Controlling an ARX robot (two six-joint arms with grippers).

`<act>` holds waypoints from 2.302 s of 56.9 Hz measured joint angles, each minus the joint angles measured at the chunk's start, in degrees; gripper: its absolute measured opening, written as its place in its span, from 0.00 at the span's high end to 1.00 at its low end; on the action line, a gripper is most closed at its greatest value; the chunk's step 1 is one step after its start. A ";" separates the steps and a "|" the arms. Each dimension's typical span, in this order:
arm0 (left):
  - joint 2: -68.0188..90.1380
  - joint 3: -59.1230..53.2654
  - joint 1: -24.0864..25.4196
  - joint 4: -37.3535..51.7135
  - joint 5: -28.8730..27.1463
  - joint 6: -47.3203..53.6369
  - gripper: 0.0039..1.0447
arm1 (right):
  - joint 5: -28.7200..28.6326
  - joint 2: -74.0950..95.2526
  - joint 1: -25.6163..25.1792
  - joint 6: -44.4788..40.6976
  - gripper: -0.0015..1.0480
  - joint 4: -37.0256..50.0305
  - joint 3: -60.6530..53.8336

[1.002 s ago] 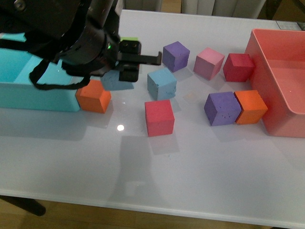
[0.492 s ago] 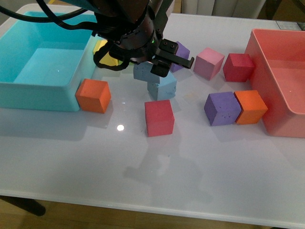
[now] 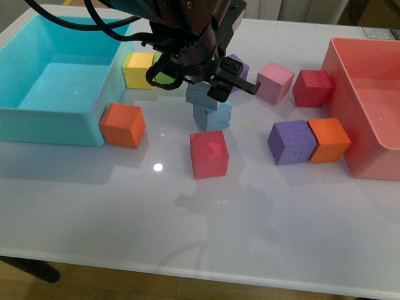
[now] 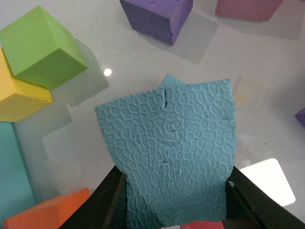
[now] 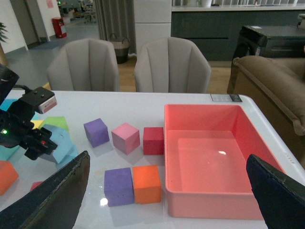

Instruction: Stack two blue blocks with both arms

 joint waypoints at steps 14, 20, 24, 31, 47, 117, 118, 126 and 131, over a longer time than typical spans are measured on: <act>2.43 2.47 -0.04 -0.94 0.11 0.81 0.62 | 0.00 0.00 0.00 0.00 0.09 0.00 0.00; 3.48 3.72 -0.07 -1.27 0.09 0.85 0.62 | 0.00 0.00 0.00 0.00 0.09 0.00 0.00; 4.17 4.57 -0.11 -1.51 0.07 0.85 0.62 | 0.00 0.00 0.00 0.00 0.09 0.00 0.00; 4.61 5.66 -0.17 -2.08 -0.09 1.03 0.62 | 0.00 0.00 0.00 0.00 0.09 0.00 0.00; 5.20 6.21 -0.44 -2.16 0.11 1.07 0.34 | 0.00 0.00 0.00 0.00 0.09 0.00 0.00; -46.10 -50.62 7.67 16.24 5.16 0.72 0.08 | 0.00 0.00 0.00 0.00 0.09 0.00 0.00; -47.04 -51.08 7.93 16.26 5.09 0.63 0.08 | 0.02 0.00 0.00 0.00 0.09 0.00 0.00; -45.94 -56.59 7.78 34.18 -4.96 -1.11 0.18 | -0.04 0.00 0.00 0.00 0.09 0.00 0.00; -44.54 -67.17 9.51 58.14 -10.97 -2.45 0.33 | 0.04 -0.04 0.00 0.00 0.09 0.00 0.00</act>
